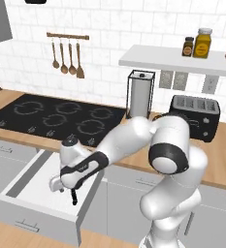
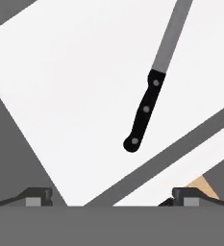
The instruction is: Pick up the knife from the drawer and place it on the cutting board. Then place the meat from the plate to the cutting board.
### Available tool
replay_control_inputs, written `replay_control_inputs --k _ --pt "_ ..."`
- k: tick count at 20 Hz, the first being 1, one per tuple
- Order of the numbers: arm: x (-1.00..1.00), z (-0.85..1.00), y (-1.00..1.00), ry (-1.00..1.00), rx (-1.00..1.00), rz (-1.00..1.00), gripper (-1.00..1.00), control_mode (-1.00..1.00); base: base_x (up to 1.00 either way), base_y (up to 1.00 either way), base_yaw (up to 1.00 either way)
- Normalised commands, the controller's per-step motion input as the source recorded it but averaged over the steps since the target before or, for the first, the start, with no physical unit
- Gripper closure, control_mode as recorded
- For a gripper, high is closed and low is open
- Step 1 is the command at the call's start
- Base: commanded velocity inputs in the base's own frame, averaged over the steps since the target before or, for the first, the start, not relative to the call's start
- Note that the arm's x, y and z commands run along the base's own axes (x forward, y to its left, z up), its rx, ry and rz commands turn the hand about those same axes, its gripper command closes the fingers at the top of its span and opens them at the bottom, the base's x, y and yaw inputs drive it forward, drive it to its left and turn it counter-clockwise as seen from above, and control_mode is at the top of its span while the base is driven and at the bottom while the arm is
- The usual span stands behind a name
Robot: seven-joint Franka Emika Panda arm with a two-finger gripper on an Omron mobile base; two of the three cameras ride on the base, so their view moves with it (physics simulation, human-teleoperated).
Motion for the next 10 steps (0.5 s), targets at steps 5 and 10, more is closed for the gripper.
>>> replay_control_inputs --k 5,10 --pt "0.53 -0.33 0.47 -0.01 -0.04 -0.08 -1.0 -1.0 0.0 0.0 0.0" --pt "0.42 -0.5 0.31 -0.02 -0.13 -0.19 -1.0 -1.0 0.0 0.0 0.0"
